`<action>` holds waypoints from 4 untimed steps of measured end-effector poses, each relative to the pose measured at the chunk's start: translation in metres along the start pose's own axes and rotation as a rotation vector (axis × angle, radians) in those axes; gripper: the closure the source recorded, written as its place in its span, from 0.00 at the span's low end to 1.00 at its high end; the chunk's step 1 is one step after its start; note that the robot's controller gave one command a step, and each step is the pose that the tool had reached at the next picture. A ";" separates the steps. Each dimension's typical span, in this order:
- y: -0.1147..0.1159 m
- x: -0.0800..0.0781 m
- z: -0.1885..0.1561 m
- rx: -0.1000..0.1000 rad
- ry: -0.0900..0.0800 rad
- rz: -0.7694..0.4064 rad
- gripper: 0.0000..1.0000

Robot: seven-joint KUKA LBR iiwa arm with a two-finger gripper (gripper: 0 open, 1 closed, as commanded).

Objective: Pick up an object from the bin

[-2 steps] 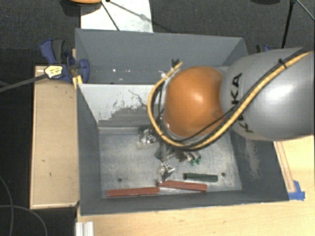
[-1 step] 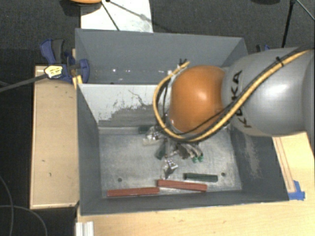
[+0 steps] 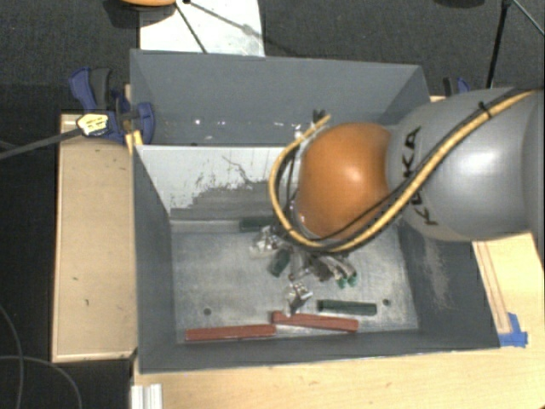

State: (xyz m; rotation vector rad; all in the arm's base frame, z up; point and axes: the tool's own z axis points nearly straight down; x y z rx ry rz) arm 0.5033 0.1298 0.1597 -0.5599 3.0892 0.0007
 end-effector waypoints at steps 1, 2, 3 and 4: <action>-0.018 0.019 0.015 0.000 0.001 -0.323 0.00; -0.044 0.032 0.031 -0.001 0.000 -0.245 0.00; -0.043 0.032 0.051 0.000 0.002 -0.176 0.00; -0.047 0.039 0.086 0.000 -0.006 -0.356 1.00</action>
Offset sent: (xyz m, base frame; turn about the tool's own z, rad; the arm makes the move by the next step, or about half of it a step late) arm -0.0186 -0.0712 -0.0441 -0.1463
